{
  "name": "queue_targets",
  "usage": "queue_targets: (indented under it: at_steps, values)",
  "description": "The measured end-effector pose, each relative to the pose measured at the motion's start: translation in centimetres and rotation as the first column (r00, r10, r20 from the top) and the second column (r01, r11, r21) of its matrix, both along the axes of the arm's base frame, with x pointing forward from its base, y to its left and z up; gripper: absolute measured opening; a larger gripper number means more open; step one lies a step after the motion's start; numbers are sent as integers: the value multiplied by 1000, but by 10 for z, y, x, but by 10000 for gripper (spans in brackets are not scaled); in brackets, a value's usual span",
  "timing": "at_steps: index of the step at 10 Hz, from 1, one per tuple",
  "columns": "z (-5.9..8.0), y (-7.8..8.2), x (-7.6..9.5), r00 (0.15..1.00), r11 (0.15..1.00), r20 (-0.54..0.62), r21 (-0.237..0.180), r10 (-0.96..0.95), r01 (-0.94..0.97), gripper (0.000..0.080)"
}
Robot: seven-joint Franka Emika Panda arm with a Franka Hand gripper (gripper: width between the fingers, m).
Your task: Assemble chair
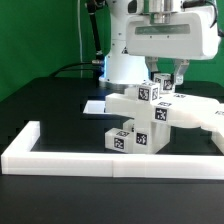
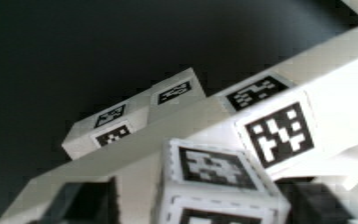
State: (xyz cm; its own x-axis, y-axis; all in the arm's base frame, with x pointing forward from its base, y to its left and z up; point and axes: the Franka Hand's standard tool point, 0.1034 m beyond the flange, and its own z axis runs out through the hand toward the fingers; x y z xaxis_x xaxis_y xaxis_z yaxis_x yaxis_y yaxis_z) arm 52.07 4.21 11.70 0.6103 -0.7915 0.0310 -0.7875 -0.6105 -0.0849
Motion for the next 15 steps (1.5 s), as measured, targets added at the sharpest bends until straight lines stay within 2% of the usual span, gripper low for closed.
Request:
queue_targets:
  at_steps: [1, 2, 4, 7, 9, 13, 14, 15]
  values:
    - [0, 1, 0, 1000, 1000, 0, -1, 14, -14, 526]
    - [0, 1, 0, 998, 998, 2, -6, 68, -68, 627]
    - [1, 1, 0, 962, 962, 7, -24, 272, -272, 643]
    - [0, 0, 0, 898, 897, 5, -42, 440, -440, 649]
    - [1, 0, 2, 778, 776, 2, -73, 628, -626, 649]
    - [2, -1, 3, 583, 579, -14, -99, 813, -809, 649]
    - [2, -2, 3, 470, 464, -30, -111, 882, -879, 649]
    - [2, -2, 3, 444, 438, -32, -112, 896, -892, 649]
